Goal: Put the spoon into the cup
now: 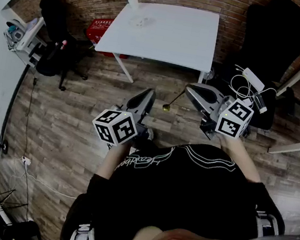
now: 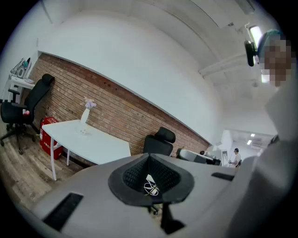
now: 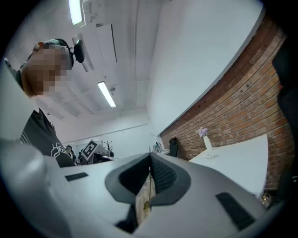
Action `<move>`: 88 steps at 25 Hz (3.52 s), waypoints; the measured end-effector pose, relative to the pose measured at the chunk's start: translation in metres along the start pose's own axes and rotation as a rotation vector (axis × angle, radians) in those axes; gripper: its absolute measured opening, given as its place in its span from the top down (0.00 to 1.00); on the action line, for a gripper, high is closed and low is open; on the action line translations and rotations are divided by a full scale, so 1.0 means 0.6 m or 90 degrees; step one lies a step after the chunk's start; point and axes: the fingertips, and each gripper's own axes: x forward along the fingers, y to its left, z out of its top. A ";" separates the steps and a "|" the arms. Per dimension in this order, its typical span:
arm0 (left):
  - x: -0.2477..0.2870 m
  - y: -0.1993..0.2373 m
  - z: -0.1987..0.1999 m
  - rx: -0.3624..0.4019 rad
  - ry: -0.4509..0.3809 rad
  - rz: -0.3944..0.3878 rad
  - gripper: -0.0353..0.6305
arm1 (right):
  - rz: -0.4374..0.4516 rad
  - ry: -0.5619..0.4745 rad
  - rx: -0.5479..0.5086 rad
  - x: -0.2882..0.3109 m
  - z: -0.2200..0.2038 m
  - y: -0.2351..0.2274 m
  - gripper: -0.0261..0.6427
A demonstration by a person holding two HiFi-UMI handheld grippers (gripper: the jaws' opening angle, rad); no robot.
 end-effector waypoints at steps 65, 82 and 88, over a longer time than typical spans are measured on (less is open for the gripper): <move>0.249 0.626 0.322 -0.065 0.022 -0.018 0.94 | -0.091 -0.001 0.057 0.579 0.047 -0.447 0.96; 0.345 0.747 0.343 -0.093 0.053 0.013 0.94 | -0.107 0.010 0.105 0.657 0.030 -0.592 0.96; 0.405 0.807 0.362 -0.110 0.062 0.026 0.94 | -0.112 0.023 0.124 0.693 0.027 -0.666 0.96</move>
